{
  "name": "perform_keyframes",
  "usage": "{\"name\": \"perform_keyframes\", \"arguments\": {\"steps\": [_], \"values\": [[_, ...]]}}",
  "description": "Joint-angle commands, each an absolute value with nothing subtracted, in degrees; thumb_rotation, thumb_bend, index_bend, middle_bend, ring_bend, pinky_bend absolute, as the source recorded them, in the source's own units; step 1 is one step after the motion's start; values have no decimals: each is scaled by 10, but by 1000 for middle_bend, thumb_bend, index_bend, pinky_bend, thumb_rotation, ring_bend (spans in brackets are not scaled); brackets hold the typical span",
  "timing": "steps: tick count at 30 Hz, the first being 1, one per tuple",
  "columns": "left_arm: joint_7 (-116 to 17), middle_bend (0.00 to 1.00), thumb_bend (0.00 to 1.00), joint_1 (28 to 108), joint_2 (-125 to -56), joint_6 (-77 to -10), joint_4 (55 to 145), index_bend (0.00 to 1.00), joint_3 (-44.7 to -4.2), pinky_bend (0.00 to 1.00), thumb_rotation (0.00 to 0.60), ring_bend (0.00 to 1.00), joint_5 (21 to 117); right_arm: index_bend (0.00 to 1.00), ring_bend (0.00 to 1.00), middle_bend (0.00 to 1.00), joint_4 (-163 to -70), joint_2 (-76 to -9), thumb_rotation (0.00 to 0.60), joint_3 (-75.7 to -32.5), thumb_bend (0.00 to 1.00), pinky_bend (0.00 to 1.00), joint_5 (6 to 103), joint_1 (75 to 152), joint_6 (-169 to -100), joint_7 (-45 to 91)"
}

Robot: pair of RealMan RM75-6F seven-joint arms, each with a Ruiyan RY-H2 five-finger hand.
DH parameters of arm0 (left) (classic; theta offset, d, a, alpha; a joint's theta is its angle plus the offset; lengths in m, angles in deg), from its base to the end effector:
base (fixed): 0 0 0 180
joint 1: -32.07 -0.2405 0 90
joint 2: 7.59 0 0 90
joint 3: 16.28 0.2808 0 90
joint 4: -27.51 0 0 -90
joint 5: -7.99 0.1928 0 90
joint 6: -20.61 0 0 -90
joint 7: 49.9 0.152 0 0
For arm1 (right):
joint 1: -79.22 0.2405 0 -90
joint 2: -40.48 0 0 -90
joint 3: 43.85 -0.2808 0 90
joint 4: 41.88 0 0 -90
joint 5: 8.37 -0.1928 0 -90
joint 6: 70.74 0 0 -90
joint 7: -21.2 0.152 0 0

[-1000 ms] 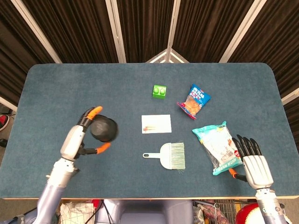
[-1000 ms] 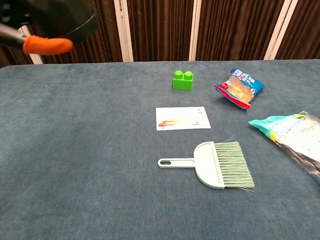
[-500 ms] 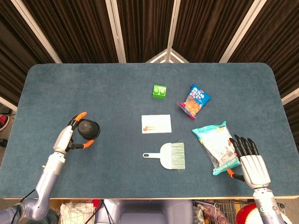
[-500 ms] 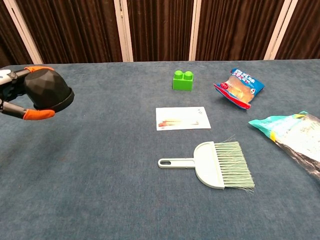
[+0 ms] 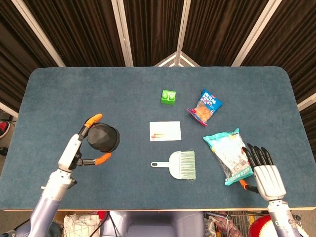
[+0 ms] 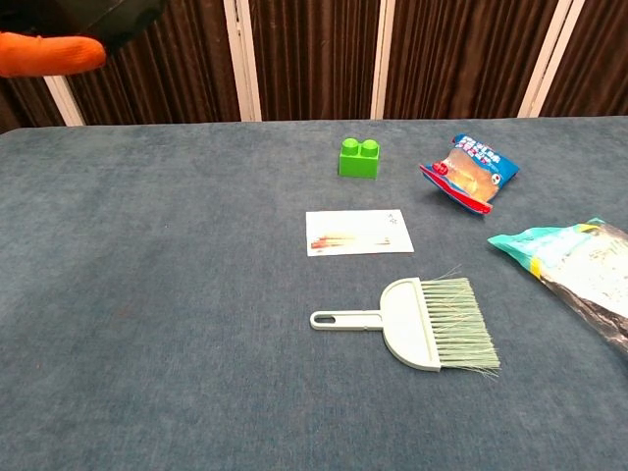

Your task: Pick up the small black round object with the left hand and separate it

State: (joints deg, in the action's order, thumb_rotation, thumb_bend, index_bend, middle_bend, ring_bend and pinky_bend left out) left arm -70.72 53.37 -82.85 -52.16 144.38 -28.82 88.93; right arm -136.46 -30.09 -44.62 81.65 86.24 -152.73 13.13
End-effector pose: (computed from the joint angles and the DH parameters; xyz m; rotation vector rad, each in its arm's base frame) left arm -0.1503 0.2606 0.1099 -1.2706 -1.6468 -1.7603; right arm -0.2978 -0.1912 0.1290 1.5315 -0.9153 0.9297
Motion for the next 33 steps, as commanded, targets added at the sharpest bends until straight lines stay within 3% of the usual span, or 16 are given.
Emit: {"name": "perform_keyframes", "arguments": {"steps": [1,6,18,26,33], "values": [[-849,385,574,518,-837,-462,1205,122,-254,0,600,0,850,0,15,0,-1364,-304,600,-445,209,0,816,862,-1526,126],[-852,378,573,541,-890,-424,1115,125,-246,0,600,0,850,0,14,0,-1367,-306,600,-446,209,0,813,866,-1518,118],[-743,376,576,578,-985,-387,1027,124,-249,0,600,0,817,0,14,0,-1365,-301,600,-445,209,0,812,866,-1517,131],[-742,375,576,596,-1059,-352,923,122,-255,0,600,0,794,0,14,0,-1368,-300,600,-446,208,0,813,867,-1519,135],[-780,367,580,610,-1101,-361,869,122,-252,0,600,0,831,0,14,0,-1362,-301,600,-447,209,0,810,868,-1516,142]]}}
